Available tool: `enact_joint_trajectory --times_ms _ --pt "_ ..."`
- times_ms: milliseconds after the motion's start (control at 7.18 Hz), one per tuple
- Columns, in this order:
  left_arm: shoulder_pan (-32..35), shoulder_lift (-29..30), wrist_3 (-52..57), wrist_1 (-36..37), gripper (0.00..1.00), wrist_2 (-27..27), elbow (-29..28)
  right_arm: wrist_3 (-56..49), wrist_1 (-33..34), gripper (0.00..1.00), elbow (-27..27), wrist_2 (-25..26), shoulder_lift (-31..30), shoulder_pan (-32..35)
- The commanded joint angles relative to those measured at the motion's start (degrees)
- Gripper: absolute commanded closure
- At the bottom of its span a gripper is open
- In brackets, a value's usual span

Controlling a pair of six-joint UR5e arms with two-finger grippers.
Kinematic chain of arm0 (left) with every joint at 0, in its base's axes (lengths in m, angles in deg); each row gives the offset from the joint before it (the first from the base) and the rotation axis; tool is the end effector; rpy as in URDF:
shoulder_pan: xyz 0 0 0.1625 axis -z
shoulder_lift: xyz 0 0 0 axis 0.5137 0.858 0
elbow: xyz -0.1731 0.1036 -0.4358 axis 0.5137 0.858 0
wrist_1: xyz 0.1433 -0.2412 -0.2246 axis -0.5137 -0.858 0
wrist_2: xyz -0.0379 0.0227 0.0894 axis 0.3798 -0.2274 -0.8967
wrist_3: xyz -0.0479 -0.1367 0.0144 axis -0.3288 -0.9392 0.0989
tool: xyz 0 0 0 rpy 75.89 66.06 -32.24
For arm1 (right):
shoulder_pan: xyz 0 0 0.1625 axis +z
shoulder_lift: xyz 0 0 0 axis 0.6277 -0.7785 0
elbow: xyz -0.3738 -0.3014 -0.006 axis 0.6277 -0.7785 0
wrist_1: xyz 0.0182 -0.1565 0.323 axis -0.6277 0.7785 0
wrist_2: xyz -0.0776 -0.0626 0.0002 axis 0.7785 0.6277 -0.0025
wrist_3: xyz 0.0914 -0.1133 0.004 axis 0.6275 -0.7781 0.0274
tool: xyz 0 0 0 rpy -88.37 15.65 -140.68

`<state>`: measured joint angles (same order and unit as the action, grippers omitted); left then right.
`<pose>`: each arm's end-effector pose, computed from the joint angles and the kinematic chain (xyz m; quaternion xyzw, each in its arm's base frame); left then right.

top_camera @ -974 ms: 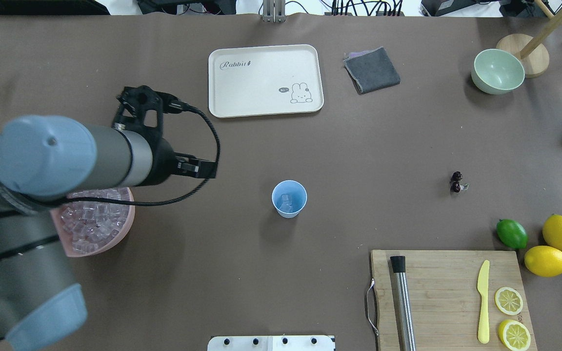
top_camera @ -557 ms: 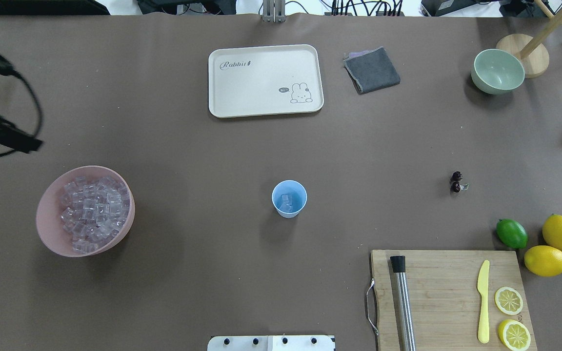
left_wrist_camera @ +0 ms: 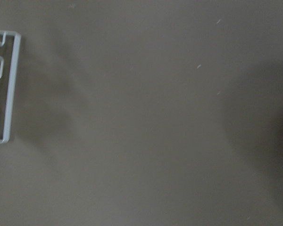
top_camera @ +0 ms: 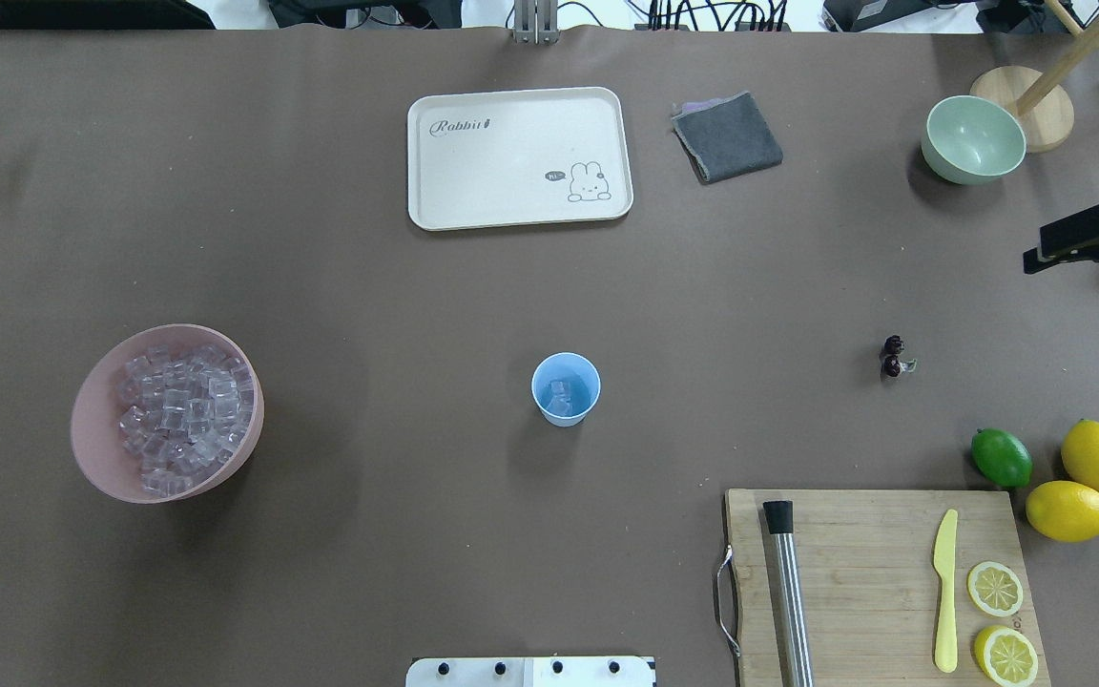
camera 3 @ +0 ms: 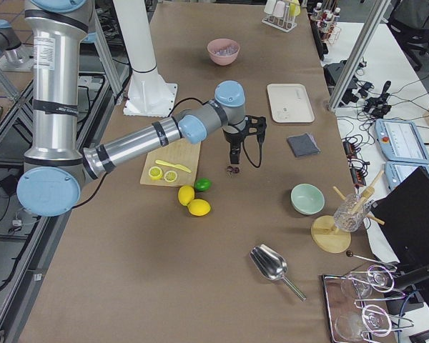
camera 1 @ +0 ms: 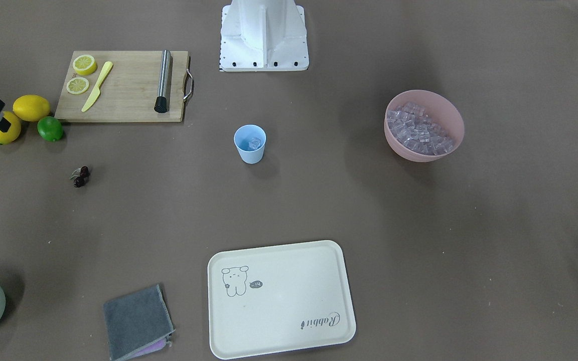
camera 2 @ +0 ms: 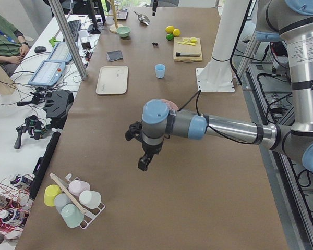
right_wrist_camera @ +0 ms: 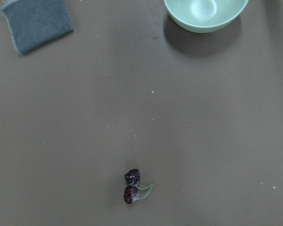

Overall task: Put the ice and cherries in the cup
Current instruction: 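Move the right gripper over the dark cherries and lower toward them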

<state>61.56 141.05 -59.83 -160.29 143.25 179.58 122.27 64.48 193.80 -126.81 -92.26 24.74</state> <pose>-0.0531 -0.3226 0.7137 0.1266 0.3226 0.2190 0.9121 -0.1549 -0.4087 0.5269 0.0495 -0.4291 0.0663 0.8994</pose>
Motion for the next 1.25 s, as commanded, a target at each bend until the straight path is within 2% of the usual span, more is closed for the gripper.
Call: enact_joint_trajectory --times_ms 0,139,835,1114 --pt "4.6 -1.3 7.7 -1.3 0.02 0.2 -4.5 4.9 -0.4 0.0 -4.5 5.1 5.6 -8.9" --pt "4.6 -1.4 7.8 -1.3 0.02 0.2 -4.3 5.6 -0.6 0.0 -5.9 6.7 6.7 -11.4" --pt "4.6 -2.8 7.9 -3.1 0.02 0.3 -4.0 12.4 -21.2 0.02 -19.7 7.8 4.7 -14.0" --pt "4.6 -2.8 7.9 -3.4 0.02 0.3 -3.9 13.5 -21.6 0.05 -20.6 9.2 4.8 -15.5"
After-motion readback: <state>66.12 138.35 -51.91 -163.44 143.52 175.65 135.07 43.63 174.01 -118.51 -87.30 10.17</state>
